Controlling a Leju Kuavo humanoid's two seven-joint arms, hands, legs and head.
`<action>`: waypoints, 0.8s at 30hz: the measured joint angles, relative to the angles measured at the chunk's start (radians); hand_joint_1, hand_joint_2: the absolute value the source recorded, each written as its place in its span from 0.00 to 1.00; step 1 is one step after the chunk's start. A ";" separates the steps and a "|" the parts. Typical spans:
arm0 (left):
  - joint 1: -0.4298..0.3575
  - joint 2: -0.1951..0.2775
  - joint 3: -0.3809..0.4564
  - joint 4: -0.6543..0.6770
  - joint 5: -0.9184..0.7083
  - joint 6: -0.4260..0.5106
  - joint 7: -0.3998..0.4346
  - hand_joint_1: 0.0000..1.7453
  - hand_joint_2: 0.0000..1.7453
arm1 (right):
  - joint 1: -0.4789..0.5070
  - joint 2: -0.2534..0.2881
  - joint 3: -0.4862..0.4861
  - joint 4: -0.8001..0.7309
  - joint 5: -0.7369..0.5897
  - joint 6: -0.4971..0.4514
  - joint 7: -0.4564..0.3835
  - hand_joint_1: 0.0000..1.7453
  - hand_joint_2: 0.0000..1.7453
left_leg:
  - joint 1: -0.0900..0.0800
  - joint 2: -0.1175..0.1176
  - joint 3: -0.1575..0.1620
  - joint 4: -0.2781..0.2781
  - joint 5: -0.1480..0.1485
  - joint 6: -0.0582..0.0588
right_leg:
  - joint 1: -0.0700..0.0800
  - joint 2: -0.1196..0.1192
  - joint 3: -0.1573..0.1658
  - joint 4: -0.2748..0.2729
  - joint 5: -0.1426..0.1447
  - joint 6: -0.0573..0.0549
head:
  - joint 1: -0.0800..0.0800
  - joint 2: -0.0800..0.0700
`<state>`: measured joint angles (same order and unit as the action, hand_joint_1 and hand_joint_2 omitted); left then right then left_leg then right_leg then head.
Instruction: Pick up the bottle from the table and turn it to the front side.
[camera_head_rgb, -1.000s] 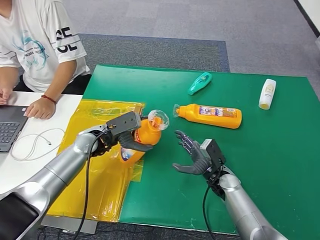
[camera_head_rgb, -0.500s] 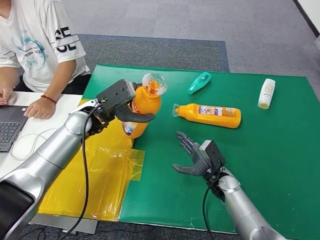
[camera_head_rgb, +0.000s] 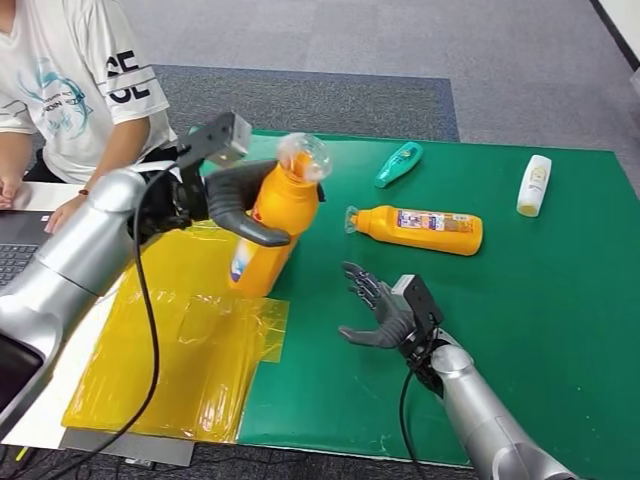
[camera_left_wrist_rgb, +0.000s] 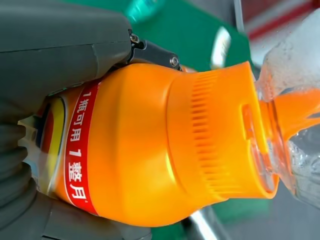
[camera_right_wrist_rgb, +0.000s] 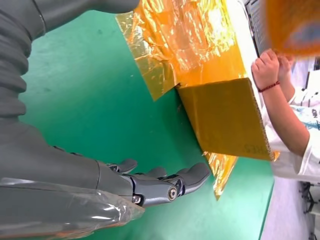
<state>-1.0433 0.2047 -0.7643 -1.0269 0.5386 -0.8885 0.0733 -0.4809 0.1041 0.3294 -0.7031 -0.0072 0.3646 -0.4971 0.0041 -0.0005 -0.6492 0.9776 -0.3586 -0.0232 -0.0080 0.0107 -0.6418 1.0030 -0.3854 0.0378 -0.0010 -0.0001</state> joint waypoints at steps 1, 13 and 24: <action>-0.029 0.020 -0.027 0.002 0.076 -0.024 0.030 1.00 1.00 | -0.007 0.003 0.004 0.009 -0.004 0.002 0.002 0.00 1.00 | 0.000 0.000 0.000 0.000 0.000 0.000 | 0.000 0.000 0.000 0.000 0.000 0.000 | 0.000 0.000; -0.223 0.182 -0.426 -0.040 0.516 -0.027 0.221 1.00 1.00 | -0.061 0.018 0.050 0.050 -0.057 -0.020 0.037 0.00 1.00 | 0.000 0.000 -0.001 0.000 0.001 -0.001 | 0.000 -0.001 -0.001 0.001 0.000 0.000 | 0.000 0.000; -0.260 0.195 -0.635 -0.045 0.542 0.014 0.258 1.00 1.00 | -0.073 0.024 0.064 0.045 -0.072 -0.057 0.051 0.00 1.00 | 0.000 -0.001 -0.002 0.000 0.001 -0.001 | 0.000 -0.001 -0.002 0.001 0.000 0.000 | 0.000 0.000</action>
<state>-1.3033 0.4000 -1.3988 -1.0724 1.0802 -0.8742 0.3315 -0.5540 0.1283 0.3936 -0.6582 -0.0794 0.3073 -0.4460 0.0041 -0.0011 -0.6511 0.9777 -0.3577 -0.0239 -0.0080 0.0101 -0.6434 1.0040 -0.3854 0.0378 -0.0011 -0.0001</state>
